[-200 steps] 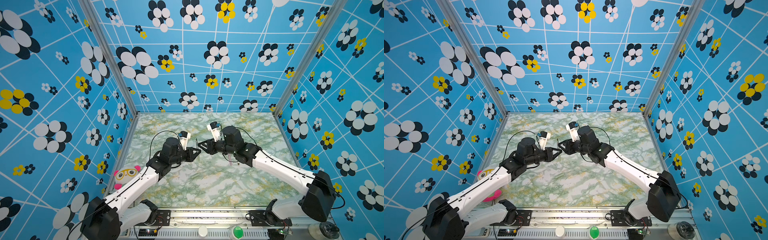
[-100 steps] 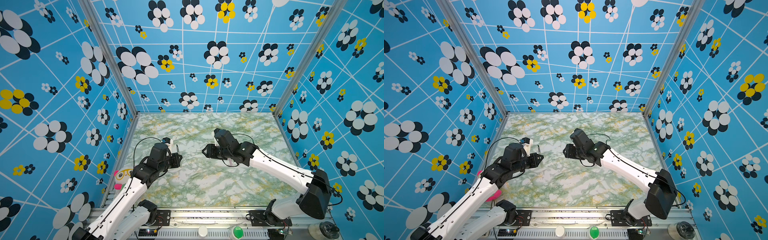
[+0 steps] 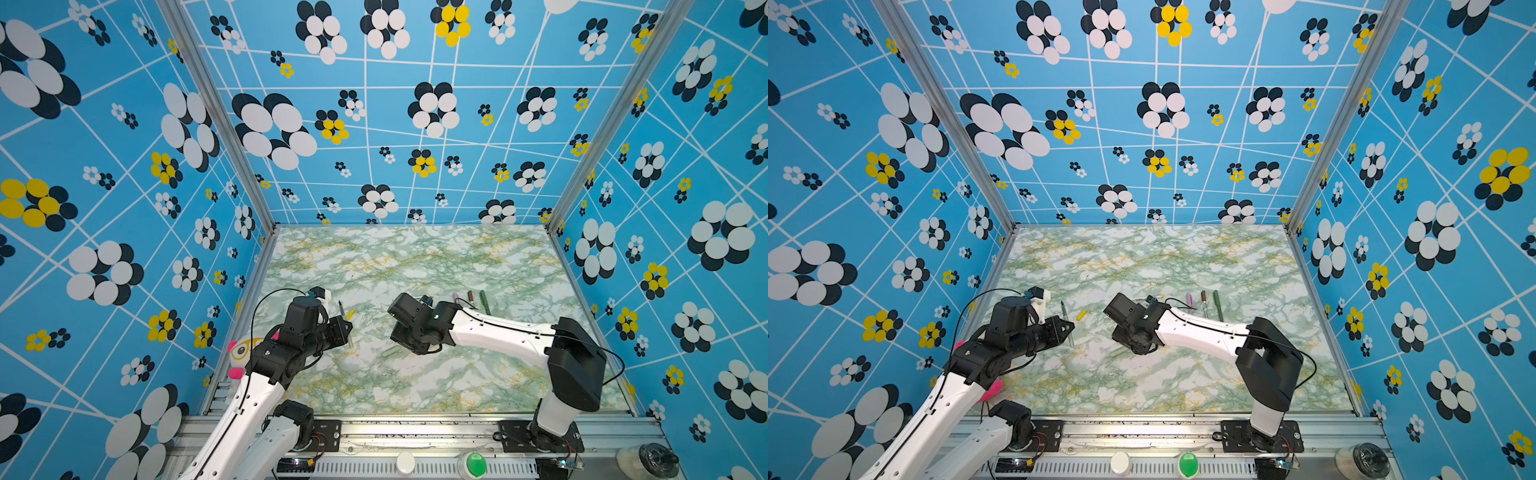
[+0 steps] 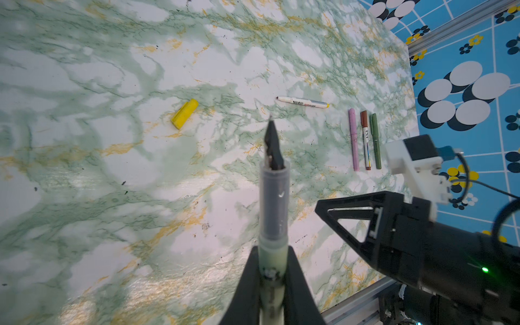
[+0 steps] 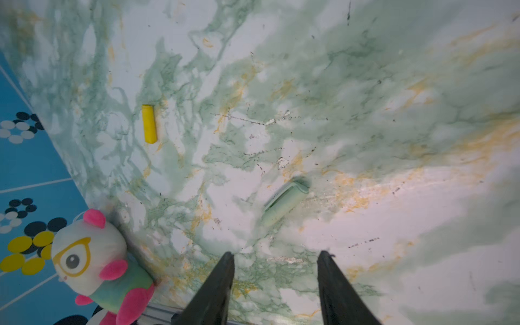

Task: Insert pens into pen caps
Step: Pick up the pen cap from the center of the table.

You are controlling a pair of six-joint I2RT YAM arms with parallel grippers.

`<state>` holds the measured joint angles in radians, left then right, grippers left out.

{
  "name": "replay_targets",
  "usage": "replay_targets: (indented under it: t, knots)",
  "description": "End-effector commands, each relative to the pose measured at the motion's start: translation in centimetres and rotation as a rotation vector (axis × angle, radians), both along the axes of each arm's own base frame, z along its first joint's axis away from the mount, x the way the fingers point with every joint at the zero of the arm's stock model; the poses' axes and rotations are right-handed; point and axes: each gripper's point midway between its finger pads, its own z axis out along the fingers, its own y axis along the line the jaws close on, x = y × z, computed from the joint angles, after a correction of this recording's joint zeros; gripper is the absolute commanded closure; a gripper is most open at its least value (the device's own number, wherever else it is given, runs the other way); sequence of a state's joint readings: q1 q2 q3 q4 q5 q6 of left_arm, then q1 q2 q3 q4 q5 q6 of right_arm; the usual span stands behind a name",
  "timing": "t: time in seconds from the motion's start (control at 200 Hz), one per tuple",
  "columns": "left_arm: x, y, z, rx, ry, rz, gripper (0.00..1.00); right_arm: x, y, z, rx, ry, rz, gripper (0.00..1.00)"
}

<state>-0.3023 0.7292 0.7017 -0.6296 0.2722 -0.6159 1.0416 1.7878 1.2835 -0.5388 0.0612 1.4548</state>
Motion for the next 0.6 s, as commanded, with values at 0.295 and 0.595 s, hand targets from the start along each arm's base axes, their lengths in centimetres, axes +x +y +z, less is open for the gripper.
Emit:
replay_targets:
  t: [0.295,0.595]
  knots:
    - [-0.7,-0.5,-1.3,-0.091,0.0,-0.014,1.0,-0.6,2.4,-4.8,0.028,0.128,-0.123,0.58]
    - [-0.6,-0.7,-1.6,-0.124,-0.011,-0.009,1.0,0.2,2.9,-6.0,-0.001,0.138,-0.102,0.71]
